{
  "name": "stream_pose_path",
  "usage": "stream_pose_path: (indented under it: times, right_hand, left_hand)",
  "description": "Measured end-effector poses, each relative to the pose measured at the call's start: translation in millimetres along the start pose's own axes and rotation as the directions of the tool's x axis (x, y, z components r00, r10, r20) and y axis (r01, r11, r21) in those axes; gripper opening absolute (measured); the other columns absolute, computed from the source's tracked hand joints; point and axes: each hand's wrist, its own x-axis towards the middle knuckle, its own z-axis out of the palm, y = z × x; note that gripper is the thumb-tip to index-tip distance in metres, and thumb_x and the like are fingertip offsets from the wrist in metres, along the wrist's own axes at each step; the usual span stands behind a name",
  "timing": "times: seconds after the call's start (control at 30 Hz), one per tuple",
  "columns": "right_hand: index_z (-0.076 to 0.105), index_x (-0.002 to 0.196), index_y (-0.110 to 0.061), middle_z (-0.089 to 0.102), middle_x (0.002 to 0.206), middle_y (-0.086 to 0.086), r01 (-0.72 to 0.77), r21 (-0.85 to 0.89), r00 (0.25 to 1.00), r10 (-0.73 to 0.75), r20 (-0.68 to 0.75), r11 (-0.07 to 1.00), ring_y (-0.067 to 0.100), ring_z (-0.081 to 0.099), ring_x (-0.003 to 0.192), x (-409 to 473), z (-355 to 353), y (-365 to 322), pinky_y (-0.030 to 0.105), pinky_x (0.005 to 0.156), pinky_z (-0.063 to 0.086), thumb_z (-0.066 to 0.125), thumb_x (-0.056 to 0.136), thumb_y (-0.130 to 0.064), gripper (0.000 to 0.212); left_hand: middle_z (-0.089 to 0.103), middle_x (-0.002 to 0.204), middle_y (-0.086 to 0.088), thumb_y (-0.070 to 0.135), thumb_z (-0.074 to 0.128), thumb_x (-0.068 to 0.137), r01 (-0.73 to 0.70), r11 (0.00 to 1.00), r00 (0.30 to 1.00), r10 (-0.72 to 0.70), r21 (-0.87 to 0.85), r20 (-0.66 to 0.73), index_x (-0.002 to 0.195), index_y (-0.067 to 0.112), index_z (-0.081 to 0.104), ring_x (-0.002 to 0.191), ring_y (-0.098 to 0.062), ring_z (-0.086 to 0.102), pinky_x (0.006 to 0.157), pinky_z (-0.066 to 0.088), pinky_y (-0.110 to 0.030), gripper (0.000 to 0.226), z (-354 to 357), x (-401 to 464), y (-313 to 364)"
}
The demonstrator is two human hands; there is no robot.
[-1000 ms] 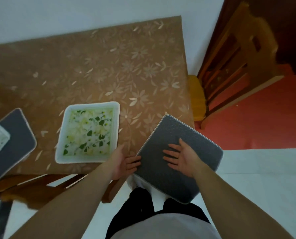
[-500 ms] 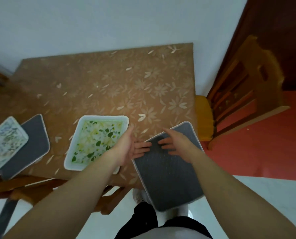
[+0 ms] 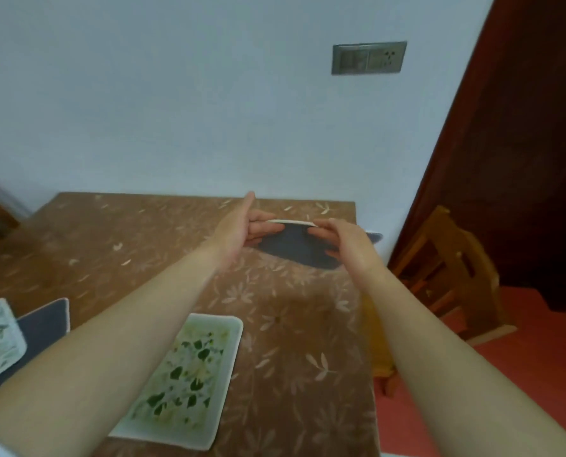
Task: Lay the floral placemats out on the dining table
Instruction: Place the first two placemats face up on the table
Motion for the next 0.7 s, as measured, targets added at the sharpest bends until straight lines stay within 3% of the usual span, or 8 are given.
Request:
stream_pose_path:
  times: [0.1, 0.2, 0.27, 0.4, 0.53, 0.7]
  right_hand:
    - [0.072, 0.123, -0.027, 0.082, 0.111, -0.014, -0.146, 0.030, 0.989, 0.145, 0.029, 0.989, 0.014, 0.069, 0.118, -3, 2, 16, 0.041, 0.093, 0.052, 0.039, 0.104, -0.052, 0.046]
    - [0.053, 0.151, -0.024, 0.064, 0.144, -0.002, -0.379, 0.005, 0.913, 0.374, 0.162, 0.925, 0.036, 0.058, 0.133, -12, 4, 49, 0.052, 0.103, 0.047, 0.035, 0.106, -0.062, 0.062]
    - [0.048, 0.155, -0.027, 0.056, 0.154, 0.004, -0.451, 0.061, 0.883, 0.435, 0.176, 0.891, 0.040, 0.057, 0.133, -15, 4, 65, 0.056, 0.109, 0.043, 0.032, 0.105, -0.065, 0.065]
    - [0.053, 0.152, -0.025, 0.064, 0.145, 0.006, -0.460, 0.183, 0.888, 0.454, 0.075, 0.869, 0.033, 0.066, 0.119, -15, 5, 75, 0.051, 0.097, 0.048, 0.030, 0.106, -0.064, 0.064]
    - [0.056, 0.147, -0.025, 0.065, 0.142, 0.007, -0.454, 0.229, 0.886, 0.464, 0.011, 0.861, 0.032, 0.067, 0.118, -12, 6, 82, 0.048, 0.092, 0.050, 0.031, 0.105, -0.066, 0.064]
    - [0.060, 0.141, -0.021, 0.067, 0.138, 0.010, -0.449, 0.280, 0.874, 0.482, -0.059, 0.849, 0.032, 0.068, 0.116, 4, -6, 96, 0.050, 0.099, 0.048, 0.031, 0.107, -0.061, 0.060]
  left_hand:
    - [0.080, 0.108, -0.002, 0.067, 0.020, 0.101, 0.049, 0.999, 0.999, -0.049, 0.012, -0.005, 0.123, 0.019, 0.068, 0.103, -0.010, 0.072, 0.086, 0.047, -0.034, 0.072, -3, 6, -23]
    - [0.075, 0.104, -0.007, 0.079, 0.029, 0.093, 0.284, 0.957, 0.957, -0.286, 0.056, 0.039, 0.118, 0.021, 0.066, 0.096, -0.028, 0.070, 0.089, 0.054, -0.045, 0.073, -16, 8, -74]
    - [0.071, 0.103, -0.009, 0.083, 0.027, 0.090, 0.388, 0.922, 0.913, -0.387, 0.022, 0.126, 0.120, 0.020, 0.060, 0.095, -0.032, 0.068, 0.082, 0.055, -0.045, 0.077, -28, 13, -103]
    - [0.070, 0.105, -0.012, 0.084, 0.022, 0.089, 0.441, 0.887, 0.892, -0.417, -0.138, 0.173, 0.135, 0.013, 0.053, 0.102, -0.032, 0.059, 0.076, 0.046, -0.040, 0.090, -46, 37, -133]
    - [0.077, 0.116, -0.009, 0.086, 0.016, 0.088, 0.448, 0.879, 0.884, -0.410, -0.160, 0.223, 0.137, 0.016, 0.056, 0.108, -0.034, 0.070, 0.097, 0.046, -0.048, 0.094, -52, 64, -141]
    - [0.079, 0.110, -0.008, 0.084, 0.014, 0.089, 0.435, 0.893, 0.892, -0.409, -0.119, 0.194, 0.118, 0.021, 0.062, 0.106, -0.030, 0.074, 0.089, 0.051, -0.046, 0.085, -42, 95, -139]
